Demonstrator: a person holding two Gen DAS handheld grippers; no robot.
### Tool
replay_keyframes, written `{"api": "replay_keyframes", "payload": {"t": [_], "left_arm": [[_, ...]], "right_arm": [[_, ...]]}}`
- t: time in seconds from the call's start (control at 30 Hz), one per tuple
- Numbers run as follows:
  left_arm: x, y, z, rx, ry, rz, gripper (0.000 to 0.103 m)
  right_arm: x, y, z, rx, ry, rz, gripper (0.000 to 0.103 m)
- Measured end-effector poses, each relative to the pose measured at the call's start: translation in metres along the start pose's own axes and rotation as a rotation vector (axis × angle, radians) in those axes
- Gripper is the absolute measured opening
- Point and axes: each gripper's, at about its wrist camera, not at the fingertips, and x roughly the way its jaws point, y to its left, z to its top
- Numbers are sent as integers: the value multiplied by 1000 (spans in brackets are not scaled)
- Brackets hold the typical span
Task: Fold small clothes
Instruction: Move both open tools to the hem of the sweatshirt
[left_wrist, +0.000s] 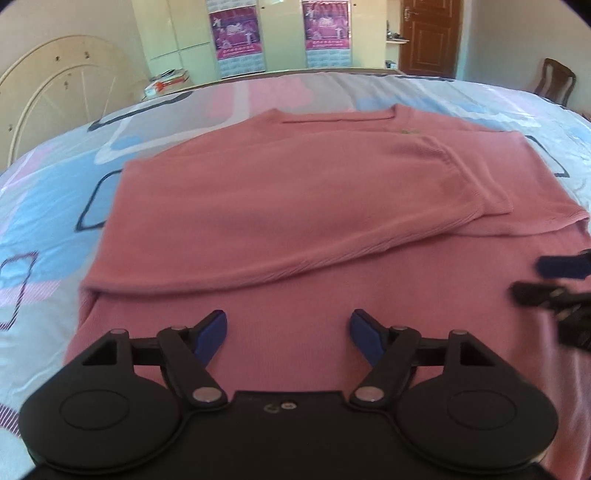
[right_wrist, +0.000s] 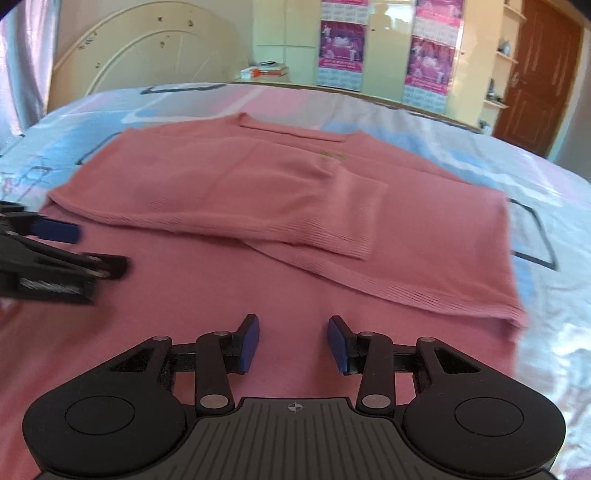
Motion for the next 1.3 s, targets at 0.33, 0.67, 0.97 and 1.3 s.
{"api": "replay_keyframes", "payload": {"t": [0.33,0.67,0.97,1.3], "left_arm": [[-21,10,-14,-16,11,-37,73],[-49,7,-55,45,13,-111,74],[-66,28,-91,45,25,-91,78],[-91,25,-113,61,12,-103,77]], "right_arm": [[-37,-4,-25,53,-17,-27,41],[-65,73,-45,17,-1,55,41],[-78,76,-76,72,47,-46,51],[-114,89,-98,109,12,-65,51]]}}
